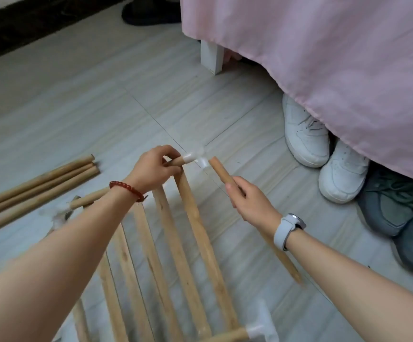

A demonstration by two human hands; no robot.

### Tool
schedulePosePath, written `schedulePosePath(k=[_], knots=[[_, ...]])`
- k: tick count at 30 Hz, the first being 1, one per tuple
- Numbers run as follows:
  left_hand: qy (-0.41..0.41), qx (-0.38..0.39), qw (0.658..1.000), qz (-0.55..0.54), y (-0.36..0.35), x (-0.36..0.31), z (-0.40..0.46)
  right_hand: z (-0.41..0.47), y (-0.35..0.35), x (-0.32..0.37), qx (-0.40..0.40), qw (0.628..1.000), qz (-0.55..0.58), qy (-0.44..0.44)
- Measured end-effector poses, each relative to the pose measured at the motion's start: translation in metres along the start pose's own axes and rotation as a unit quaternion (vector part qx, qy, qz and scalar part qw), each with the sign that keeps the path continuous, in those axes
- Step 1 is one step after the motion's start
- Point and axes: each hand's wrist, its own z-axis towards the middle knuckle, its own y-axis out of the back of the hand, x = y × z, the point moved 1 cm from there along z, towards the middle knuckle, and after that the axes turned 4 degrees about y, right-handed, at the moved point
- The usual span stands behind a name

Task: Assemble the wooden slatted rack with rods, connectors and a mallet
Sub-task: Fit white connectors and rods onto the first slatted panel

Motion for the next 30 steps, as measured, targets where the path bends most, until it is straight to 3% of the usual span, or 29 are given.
schedulePosePath(k=[3,5,9,19,26,30], knots=[[-0.021,0.019,0.998,-0.06,0.048,-0.03,-0.028,-0.011,0.006,0.046,-0.01,0.996,-0.021,0.082],[-0.045,0.004,0.998,-0.044,0.071,-0.046,-0.05,-0.018,0.013,0.078,-0.021,0.99,-0.051,0.131],[-0.095,-0.087,0.992,-0.002,0.123,-0.06,-0.104,-0.043,0.026,0.146,-0.043,0.965,-0.123,0.227],[-0.113,-0.222,0.957,-0.151,0.19,-0.049,-0.234,-0.101,0.004,0.26,-0.027,0.88,-0.319,0.351],[-0.085,-0.225,0.936,-0.256,0.168,-0.022,-0.28,-0.127,-0.018,0.274,0.002,0.842,-0.383,0.379],[-0.022,-0.164,0.94,-0.297,0.143,0.002,-0.281,-0.134,-0.031,0.26,0.049,0.826,-0.437,0.353]])
